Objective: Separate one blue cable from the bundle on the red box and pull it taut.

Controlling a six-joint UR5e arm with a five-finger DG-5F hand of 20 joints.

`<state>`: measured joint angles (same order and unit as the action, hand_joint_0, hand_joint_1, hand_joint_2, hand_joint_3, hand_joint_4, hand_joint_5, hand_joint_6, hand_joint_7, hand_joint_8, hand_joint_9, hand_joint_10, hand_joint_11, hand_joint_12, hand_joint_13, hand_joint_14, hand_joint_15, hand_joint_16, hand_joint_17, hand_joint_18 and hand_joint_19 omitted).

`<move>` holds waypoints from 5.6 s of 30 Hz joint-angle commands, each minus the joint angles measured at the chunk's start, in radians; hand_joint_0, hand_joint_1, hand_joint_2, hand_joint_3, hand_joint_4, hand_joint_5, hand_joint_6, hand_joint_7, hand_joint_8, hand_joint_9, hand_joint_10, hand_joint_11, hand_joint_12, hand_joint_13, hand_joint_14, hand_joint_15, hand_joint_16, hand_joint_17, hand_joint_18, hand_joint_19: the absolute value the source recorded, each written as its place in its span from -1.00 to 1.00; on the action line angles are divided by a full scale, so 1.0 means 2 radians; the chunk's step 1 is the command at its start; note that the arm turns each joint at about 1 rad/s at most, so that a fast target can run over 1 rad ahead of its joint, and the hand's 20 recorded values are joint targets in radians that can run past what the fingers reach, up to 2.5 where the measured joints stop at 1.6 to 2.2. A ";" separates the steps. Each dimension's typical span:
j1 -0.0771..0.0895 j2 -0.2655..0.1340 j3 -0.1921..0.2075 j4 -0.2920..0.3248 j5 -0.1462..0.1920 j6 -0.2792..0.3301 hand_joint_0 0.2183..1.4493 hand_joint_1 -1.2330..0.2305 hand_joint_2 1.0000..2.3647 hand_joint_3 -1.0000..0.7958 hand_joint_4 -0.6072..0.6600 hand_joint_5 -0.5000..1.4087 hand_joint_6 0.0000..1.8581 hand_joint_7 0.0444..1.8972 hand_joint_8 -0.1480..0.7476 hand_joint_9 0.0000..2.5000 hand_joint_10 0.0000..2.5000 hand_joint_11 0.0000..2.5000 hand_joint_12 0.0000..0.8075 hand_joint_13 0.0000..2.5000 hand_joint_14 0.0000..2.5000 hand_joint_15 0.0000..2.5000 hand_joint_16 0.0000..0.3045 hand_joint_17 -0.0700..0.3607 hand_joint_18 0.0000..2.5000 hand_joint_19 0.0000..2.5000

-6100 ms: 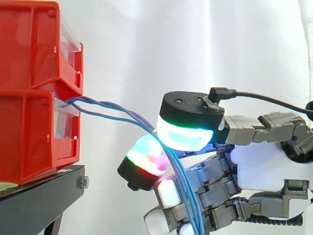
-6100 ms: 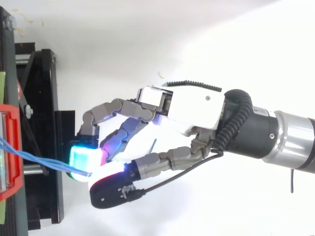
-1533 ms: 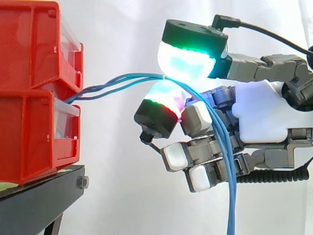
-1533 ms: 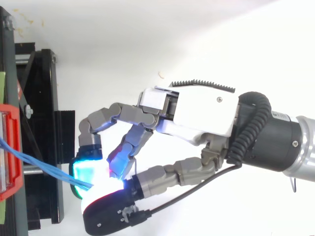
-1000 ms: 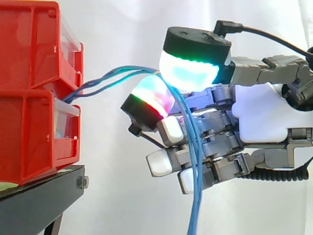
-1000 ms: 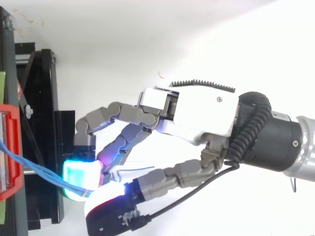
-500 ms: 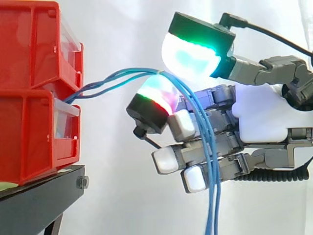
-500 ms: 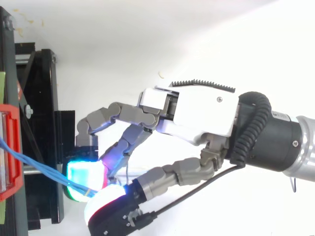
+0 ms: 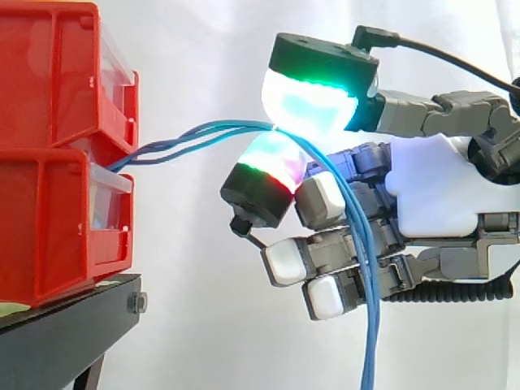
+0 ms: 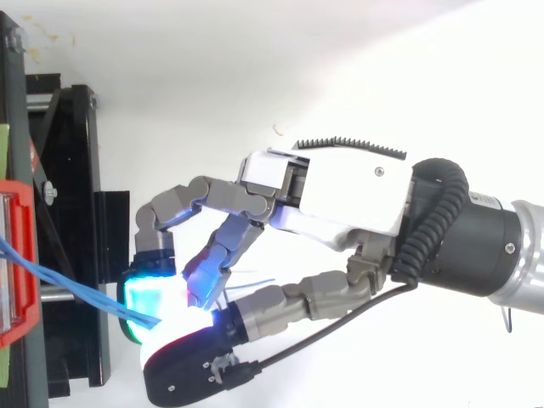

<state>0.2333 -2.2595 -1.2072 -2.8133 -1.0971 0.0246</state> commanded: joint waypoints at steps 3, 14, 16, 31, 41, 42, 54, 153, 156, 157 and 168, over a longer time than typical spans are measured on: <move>0.000 0.000 0.000 0.000 -0.001 0.000 -0.36 -0.48 -0.97 0.00 0.04 -0.65 -0.05 0.26 0.12 -0.17 -0.99 -0.47 -0.05 -0.23 -0.99 -0.66 -0.66 -0.14 -0.35 -0.53; 0.000 0.000 0.000 0.001 0.000 0.000 -0.24 -0.58 -0.98 -0.24 0.14 -0.72 -0.05 0.07 0.02 -0.44 -0.99 -0.51 -0.06 -0.33 -0.99 -0.67 -0.65 -0.12 -0.40 -0.55; 0.000 0.000 0.000 0.000 -0.001 0.000 -0.27 -0.58 -0.99 -0.37 0.15 -0.72 -0.05 0.05 0.02 -0.44 -0.99 -0.51 -0.06 -0.32 -0.99 -0.67 -0.64 -0.11 -0.39 -0.55; 0.000 0.000 0.001 0.000 -0.001 0.001 -0.36 -0.18 -0.98 -0.26 0.29 -0.66 -0.07 0.14 0.15 -0.19 -0.99 -0.48 0.00 -0.21 -0.99 -0.65 -0.65 -0.11 -0.32 -0.51; 0.000 0.000 0.001 0.001 -0.001 0.000 -0.33 -0.39 -0.97 -0.09 0.23 -0.68 -0.06 0.10 0.11 -0.27 -0.99 -0.48 -0.03 -0.25 -0.99 -0.66 -0.65 -0.11 -0.36 -0.51; 0.000 0.000 0.001 0.001 -0.001 0.000 -0.33 -0.39 -0.97 -0.10 0.25 -0.68 -0.06 0.09 0.11 -0.27 -0.99 -0.49 -0.03 -0.25 -0.99 -0.66 -0.65 -0.12 -0.36 -0.51; 0.001 0.000 0.001 0.001 0.003 0.000 -0.49 -0.07 -1.00 -0.44 0.32 -0.65 -0.09 0.12 0.18 -0.16 -0.99 -0.48 0.02 -0.22 -0.99 -0.66 -0.62 -0.08 -0.34 -0.52; 0.005 0.000 0.002 -0.001 0.014 0.000 0.05 -0.59 -0.98 -0.31 0.16 -0.69 -0.08 0.11 0.02 -0.34 -0.99 -0.51 -0.11 -0.28 -0.99 -0.65 -0.68 -0.16 -0.44 -0.50; 0.005 0.000 0.002 0.000 0.013 0.000 0.07 -0.57 -0.98 -0.27 0.10 -0.69 -0.07 0.11 0.01 -0.35 -0.99 -0.51 -0.12 -0.28 -0.99 -0.64 -0.68 -0.17 -0.46 -0.47; 0.005 0.000 0.002 0.000 0.013 0.000 0.07 -0.57 -0.98 -0.27 0.10 -0.69 -0.07 0.11 0.01 -0.35 -0.99 -0.52 -0.11 -0.29 -0.99 -0.64 -0.69 -0.18 -0.47 -0.48; 0.005 0.000 0.002 -0.002 0.014 0.000 -0.21 -0.63 -1.00 -0.44 0.17 -0.70 -0.07 0.09 0.03 -0.37 -0.99 -0.51 -0.09 -0.29 -0.99 -0.67 -0.69 -0.18 -0.39 -0.57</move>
<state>0.2445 -2.2596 -1.2026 -2.8163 -1.0692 0.0245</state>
